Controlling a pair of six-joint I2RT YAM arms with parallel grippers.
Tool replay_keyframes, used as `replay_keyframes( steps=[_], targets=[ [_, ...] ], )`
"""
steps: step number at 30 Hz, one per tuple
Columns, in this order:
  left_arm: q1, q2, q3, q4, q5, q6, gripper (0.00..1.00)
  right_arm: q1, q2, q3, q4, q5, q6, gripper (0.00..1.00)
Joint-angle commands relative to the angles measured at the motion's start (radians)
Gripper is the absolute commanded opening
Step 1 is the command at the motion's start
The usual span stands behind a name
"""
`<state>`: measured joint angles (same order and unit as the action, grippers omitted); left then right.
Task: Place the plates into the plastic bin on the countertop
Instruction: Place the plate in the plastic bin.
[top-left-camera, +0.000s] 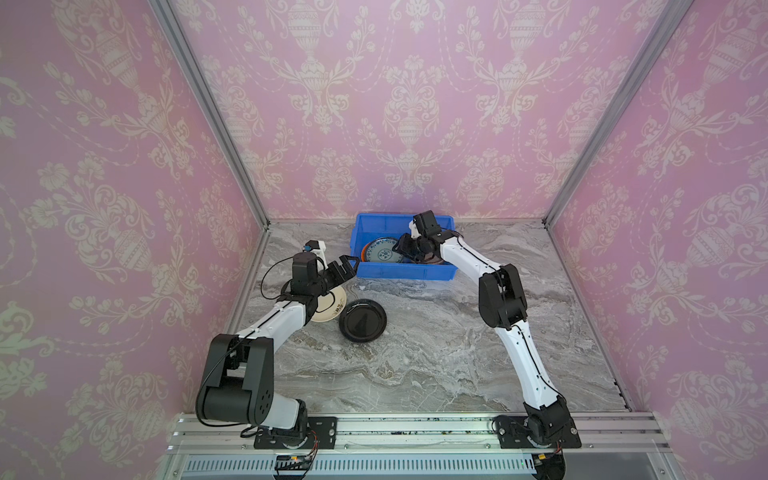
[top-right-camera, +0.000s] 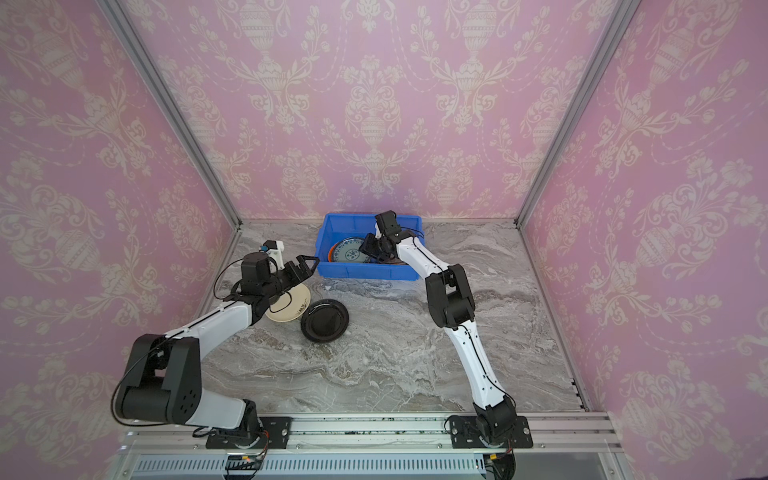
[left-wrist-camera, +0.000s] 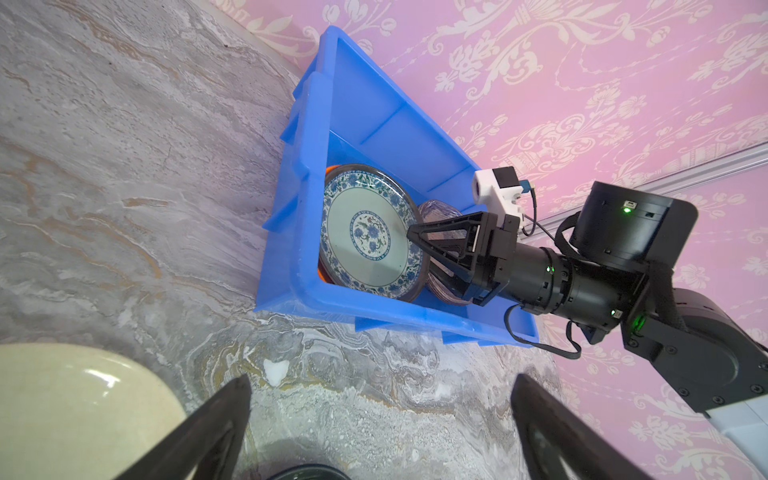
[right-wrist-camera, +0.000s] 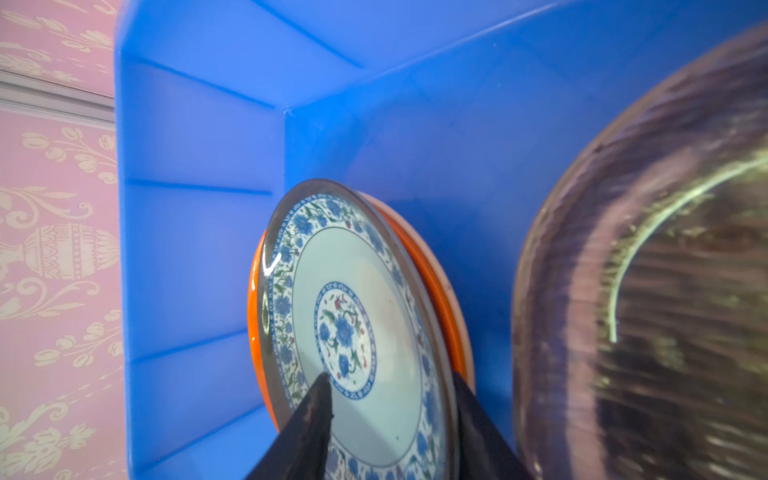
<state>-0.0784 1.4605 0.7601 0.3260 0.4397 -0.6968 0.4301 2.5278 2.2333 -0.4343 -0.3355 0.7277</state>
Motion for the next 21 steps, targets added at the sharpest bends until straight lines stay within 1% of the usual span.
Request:
replay_keyframes(
  steps=[1,6,11,21],
  targets=[
    [0.009,-0.019,-0.015,0.012,0.014,0.0,0.99,0.011,-0.083,0.043,-0.05,0.043,-0.049,0.46],
    [0.009,-0.003,-0.007,0.022,0.016,-0.001,0.99,0.012,-0.079,0.088,-0.113,0.081,-0.08,0.46],
    [0.008,0.021,0.003,0.035,0.026,-0.01,0.99,0.011,-0.034,0.16,-0.193,0.097,-0.093,0.46],
    [0.009,0.034,0.003,0.035,0.025,-0.004,0.99,0.012,0.011,0.18,-0.225,0.109,-0.105,0.46]
  ],
)
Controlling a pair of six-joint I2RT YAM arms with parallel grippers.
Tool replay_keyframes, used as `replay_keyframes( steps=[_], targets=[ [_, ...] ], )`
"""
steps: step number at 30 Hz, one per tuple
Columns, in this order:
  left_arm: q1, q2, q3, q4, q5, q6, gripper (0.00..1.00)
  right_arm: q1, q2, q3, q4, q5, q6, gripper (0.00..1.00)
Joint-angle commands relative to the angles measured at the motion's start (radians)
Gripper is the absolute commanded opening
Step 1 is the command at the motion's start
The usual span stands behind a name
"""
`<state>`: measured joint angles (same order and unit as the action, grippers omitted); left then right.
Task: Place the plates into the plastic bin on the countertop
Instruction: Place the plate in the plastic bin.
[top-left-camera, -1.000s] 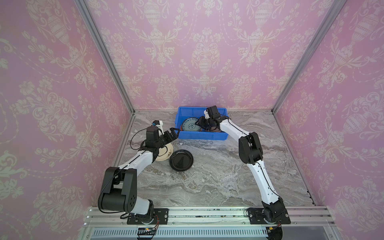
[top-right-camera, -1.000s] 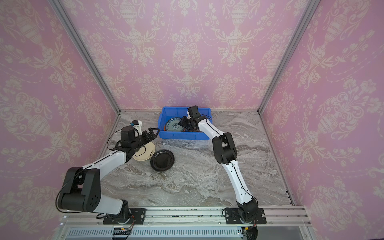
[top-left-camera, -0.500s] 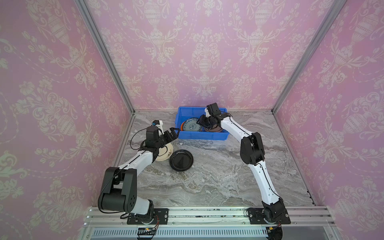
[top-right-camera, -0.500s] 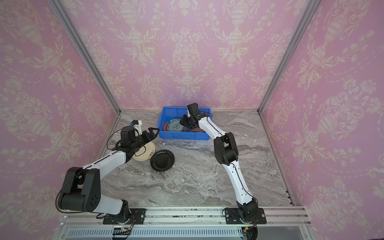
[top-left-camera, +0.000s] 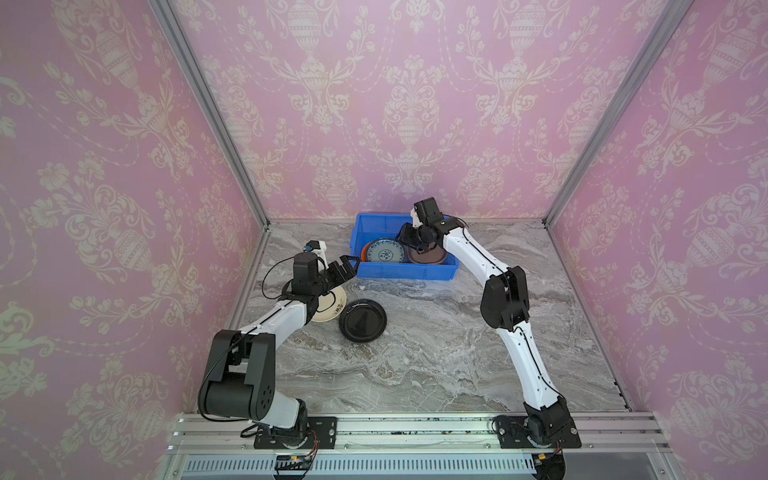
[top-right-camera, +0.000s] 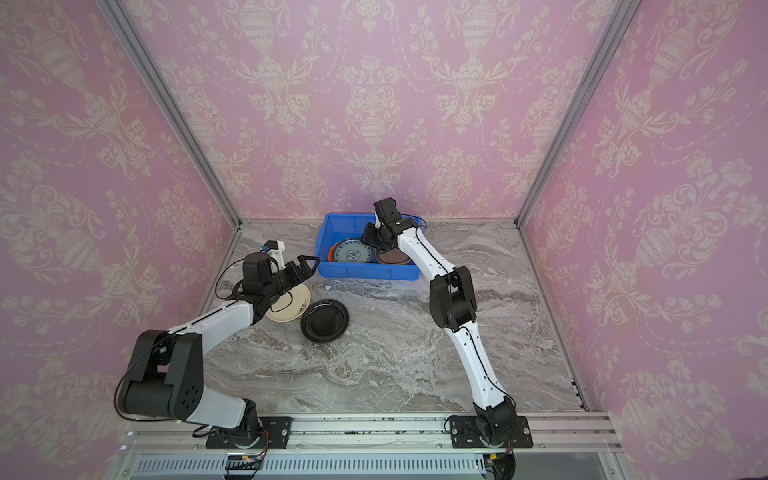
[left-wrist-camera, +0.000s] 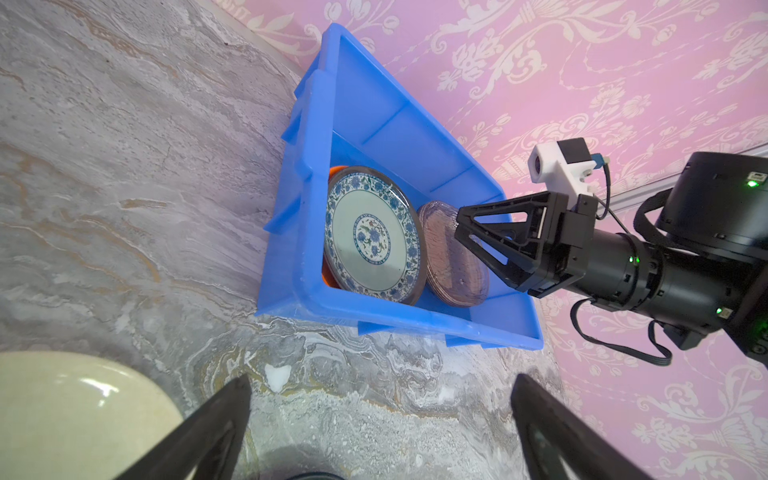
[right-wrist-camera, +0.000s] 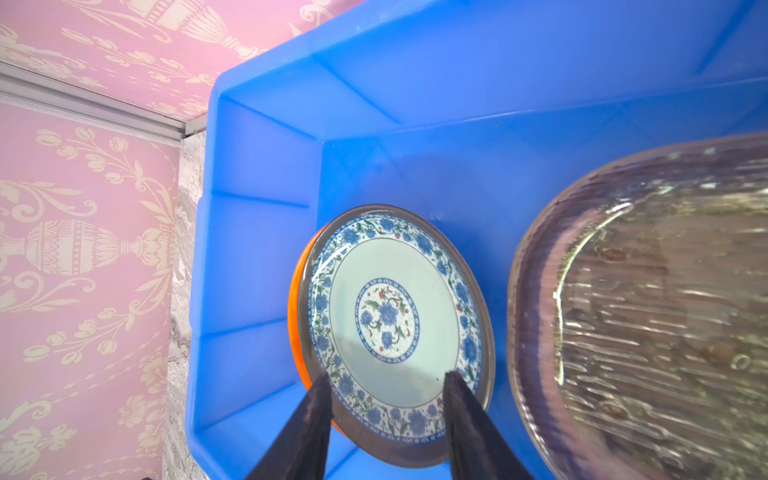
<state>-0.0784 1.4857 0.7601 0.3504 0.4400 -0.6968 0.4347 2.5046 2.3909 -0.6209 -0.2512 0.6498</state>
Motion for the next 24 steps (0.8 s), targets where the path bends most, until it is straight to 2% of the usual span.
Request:
replay_keyframes(
  steps=[1,6,13,24],
  targets=[
    [0.008,0.009,0.003,0.009,0.026,-0.003,0.99,0.007,0.036,0.023,-0.043,0.034,-0.034,0.46],
    [0.008,0.015,0.005,0.006,0.024,0.003,0.99,0.006,0.043,0.025,-0.079,0.083,-0.059,0.44],
    [0.008,0.03,-0.002,0.016,0.024,0.002,0.99,0.009,0.083,0.023,-0.069,0.056,-0.075,0.36],
    [0.008,0.031,0.001,-0.014,0.016,0.024,0.99,0.019,0.134,0.046,-0.022,-0.002,-0.025,0.29]
  ],
)
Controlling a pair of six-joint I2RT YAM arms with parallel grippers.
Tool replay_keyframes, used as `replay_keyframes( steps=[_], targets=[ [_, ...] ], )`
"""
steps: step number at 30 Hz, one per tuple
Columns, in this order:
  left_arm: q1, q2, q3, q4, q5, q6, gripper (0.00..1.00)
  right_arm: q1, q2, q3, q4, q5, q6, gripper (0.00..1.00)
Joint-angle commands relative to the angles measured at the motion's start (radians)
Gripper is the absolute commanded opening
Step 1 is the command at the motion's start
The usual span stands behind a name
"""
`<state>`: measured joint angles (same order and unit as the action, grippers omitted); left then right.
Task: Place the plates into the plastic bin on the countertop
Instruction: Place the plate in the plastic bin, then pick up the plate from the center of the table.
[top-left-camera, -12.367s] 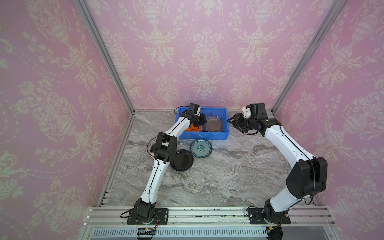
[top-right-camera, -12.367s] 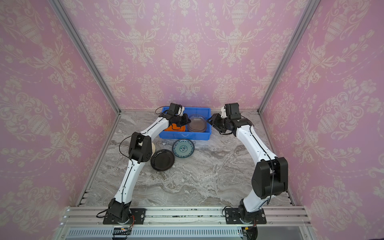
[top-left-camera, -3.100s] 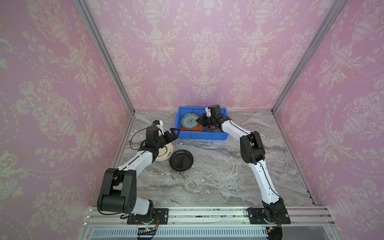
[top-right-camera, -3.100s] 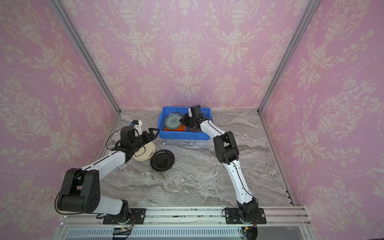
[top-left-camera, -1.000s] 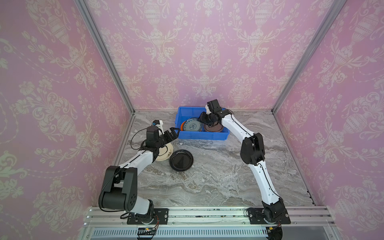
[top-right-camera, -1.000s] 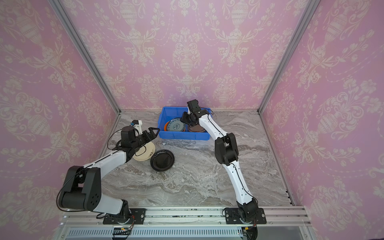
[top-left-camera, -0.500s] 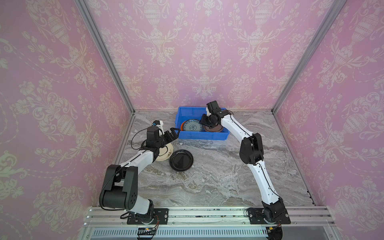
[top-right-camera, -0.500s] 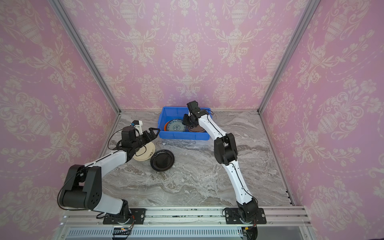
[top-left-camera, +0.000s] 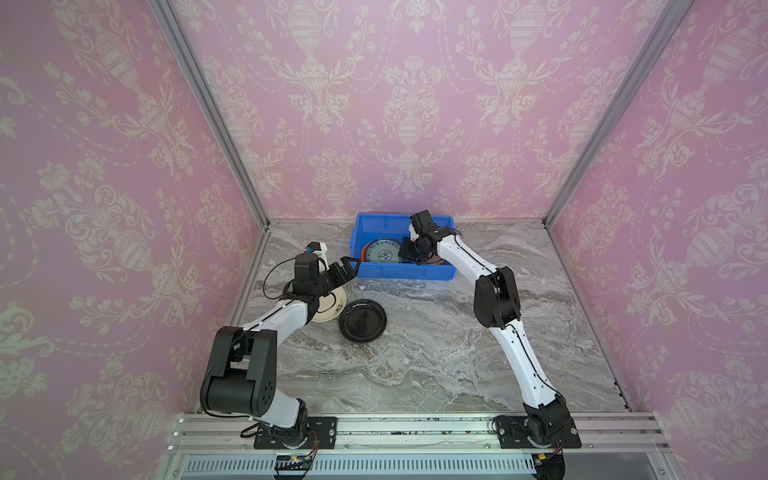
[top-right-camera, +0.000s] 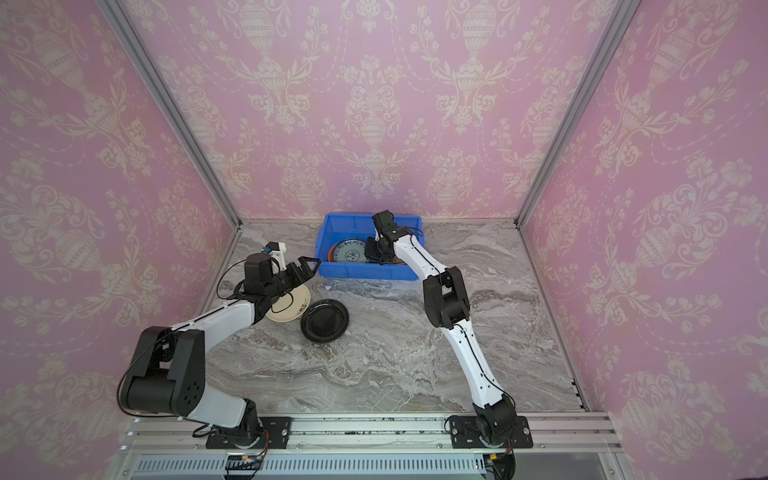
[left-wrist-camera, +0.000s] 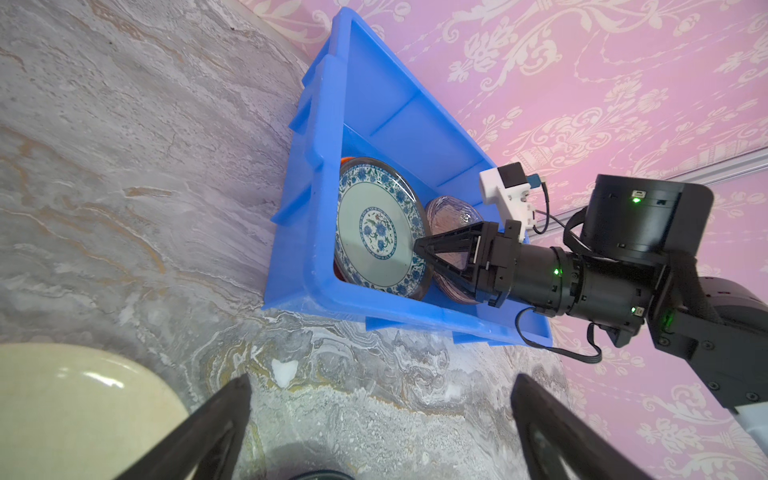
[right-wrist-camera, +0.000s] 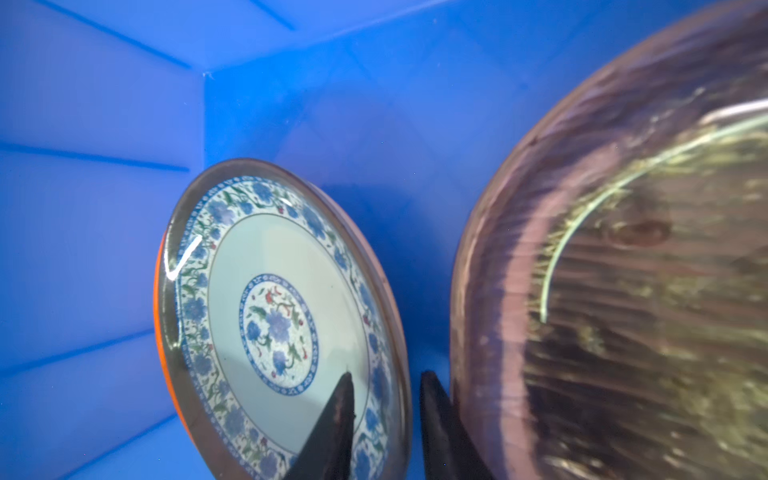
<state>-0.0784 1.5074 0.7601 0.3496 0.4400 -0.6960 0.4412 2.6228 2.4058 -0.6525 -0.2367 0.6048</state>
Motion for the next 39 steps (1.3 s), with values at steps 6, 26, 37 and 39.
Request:
replay_keyframes(
  steps=[6,26,37,39],
  targets=[
    [0.008,0.007,0.001,-0.008,0.014,0.022,0.99,0.011,-0.047,-0.006,0.021,0.021,0.012,0.32],
    [-0.046,-0.107,-0.064,-0.084,-0.018,0.044,0.99,0.003,-0.6,-0.486,0.181,-0.036,-0.096,0.48],
    [-0.197,-0.392,-0.213,-0.386,-0.109,0.047,0.99,0.125,-1.017,-1.277,0.592,-0.309,0.016,0.62],
    [-0.203,-0.469,-0.267,-0.401,-0.113,0.019,0.99,0.16,-1.033,-1.347,0.618,-0.314,0.034,0.62]
  ],
)
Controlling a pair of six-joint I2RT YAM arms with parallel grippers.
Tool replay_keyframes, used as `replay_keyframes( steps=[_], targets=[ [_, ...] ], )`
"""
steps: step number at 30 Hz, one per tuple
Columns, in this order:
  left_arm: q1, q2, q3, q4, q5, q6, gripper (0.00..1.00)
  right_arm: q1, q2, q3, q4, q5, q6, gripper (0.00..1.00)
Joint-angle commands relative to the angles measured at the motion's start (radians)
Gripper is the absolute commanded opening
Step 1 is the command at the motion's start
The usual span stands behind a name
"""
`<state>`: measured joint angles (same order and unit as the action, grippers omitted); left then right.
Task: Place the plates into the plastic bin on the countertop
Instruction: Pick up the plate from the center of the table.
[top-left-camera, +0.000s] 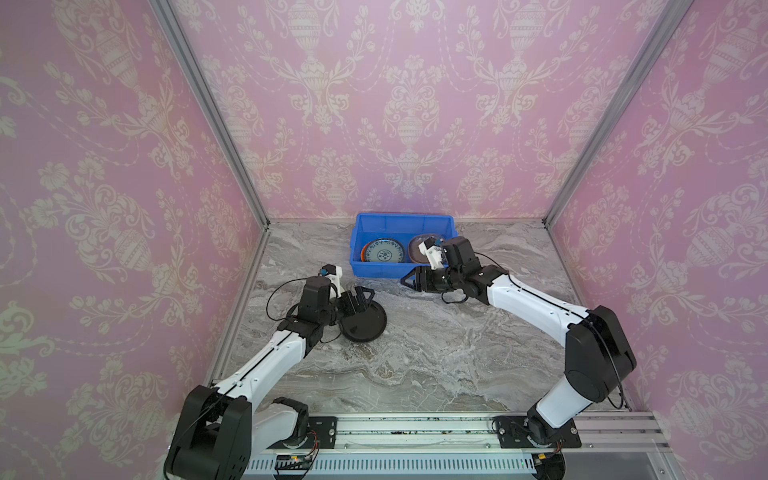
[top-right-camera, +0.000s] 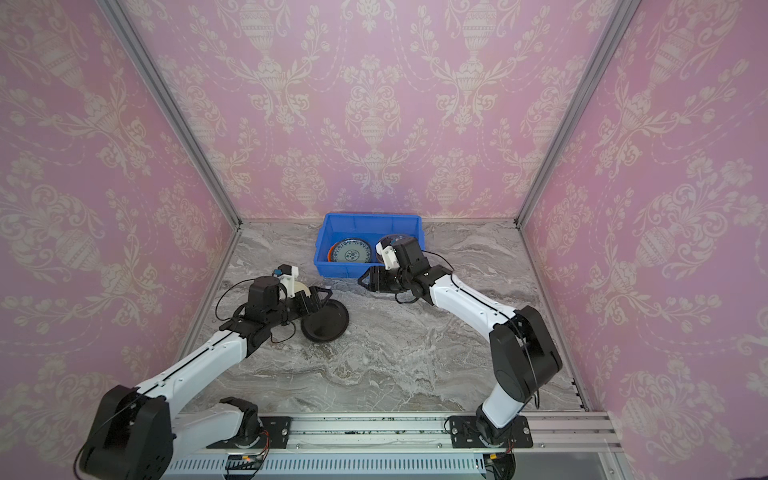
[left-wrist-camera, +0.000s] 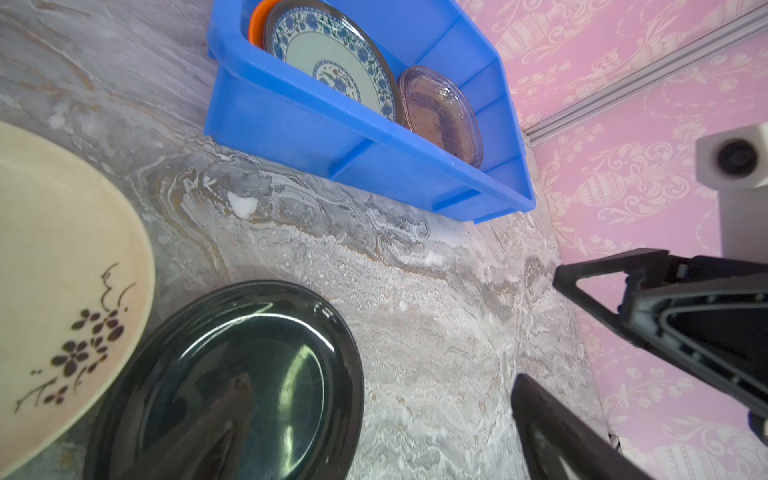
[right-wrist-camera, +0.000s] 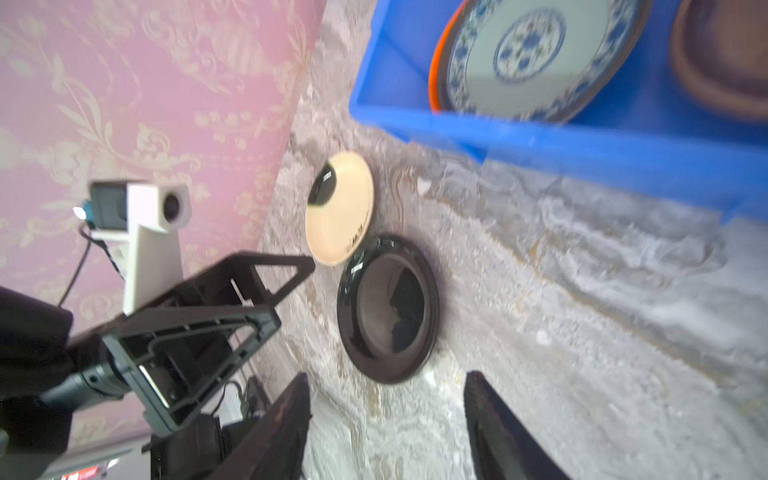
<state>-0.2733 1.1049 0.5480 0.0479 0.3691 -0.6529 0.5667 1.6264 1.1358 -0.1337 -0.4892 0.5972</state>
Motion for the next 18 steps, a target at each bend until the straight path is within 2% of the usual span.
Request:
replay_keyframes(
  steps=[1,9,18],
  targets=[
    [-0.012,-0.106,-0.08,-0.108,-0.044,-0.035,0.99,0.051,-0.037,-0.105,0.115,-0.067,0.051,0.62],
    [-0.023,-0.275,-0.177,-0.169,-0.053,-0.073,0.99,0.123,0.056,-0.229,0.283,-0.071,0.12,0.6],
    [-0.024,-0.369,-0.235,-0.2,-0.076,-0.103,0.99,0.153,0.227,-0.244,0.428,-0.107,0.195,0.55]
  ],
)
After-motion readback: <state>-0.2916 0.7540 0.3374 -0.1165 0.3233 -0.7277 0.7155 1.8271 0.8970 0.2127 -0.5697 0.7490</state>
